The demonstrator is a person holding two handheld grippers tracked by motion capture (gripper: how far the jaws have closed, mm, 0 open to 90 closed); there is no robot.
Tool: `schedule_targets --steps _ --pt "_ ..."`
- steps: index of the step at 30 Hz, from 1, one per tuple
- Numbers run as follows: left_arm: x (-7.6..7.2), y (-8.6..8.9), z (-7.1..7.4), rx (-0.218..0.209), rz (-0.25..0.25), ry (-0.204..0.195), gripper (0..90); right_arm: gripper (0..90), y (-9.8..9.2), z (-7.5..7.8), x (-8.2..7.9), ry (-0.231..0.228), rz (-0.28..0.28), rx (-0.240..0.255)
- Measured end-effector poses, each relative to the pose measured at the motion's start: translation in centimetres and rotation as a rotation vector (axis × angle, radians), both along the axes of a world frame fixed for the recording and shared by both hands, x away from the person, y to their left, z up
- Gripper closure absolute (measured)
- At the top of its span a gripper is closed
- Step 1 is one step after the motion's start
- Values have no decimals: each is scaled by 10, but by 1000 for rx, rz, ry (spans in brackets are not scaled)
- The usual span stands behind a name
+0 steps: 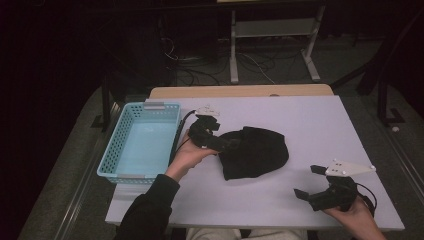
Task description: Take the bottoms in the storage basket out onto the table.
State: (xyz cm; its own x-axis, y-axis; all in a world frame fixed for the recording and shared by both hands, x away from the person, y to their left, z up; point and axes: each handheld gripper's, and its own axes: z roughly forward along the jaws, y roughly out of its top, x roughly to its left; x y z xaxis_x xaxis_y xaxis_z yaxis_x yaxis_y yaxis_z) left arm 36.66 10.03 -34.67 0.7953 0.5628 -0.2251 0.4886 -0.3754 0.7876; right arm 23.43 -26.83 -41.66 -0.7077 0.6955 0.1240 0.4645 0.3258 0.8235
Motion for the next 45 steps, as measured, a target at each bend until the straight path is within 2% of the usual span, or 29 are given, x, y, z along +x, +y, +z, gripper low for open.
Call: schedule_targets --steps 11,21,30,34,42,45 --pt "-11 24 4 -23 32 -19 0 0 0 0 0 1 1 0" --pt "-25 39 7 -8 36 -58 0 0 0 0 0 3 1 0" --pt "-37 59 -2 -10 65 -63 0 0 1 -1 0 4 2 -2" --pt "-41 68 -6 -41 76 -54 0 0 1 -1 1 6 1 -4" --pt "-50 82 -6 -31 95 -81 0 0 2 -1 1 7 2 -5" --pt "-56 86 -8 -40 99 -81 0 0 2 -1 1 10 2 -5"
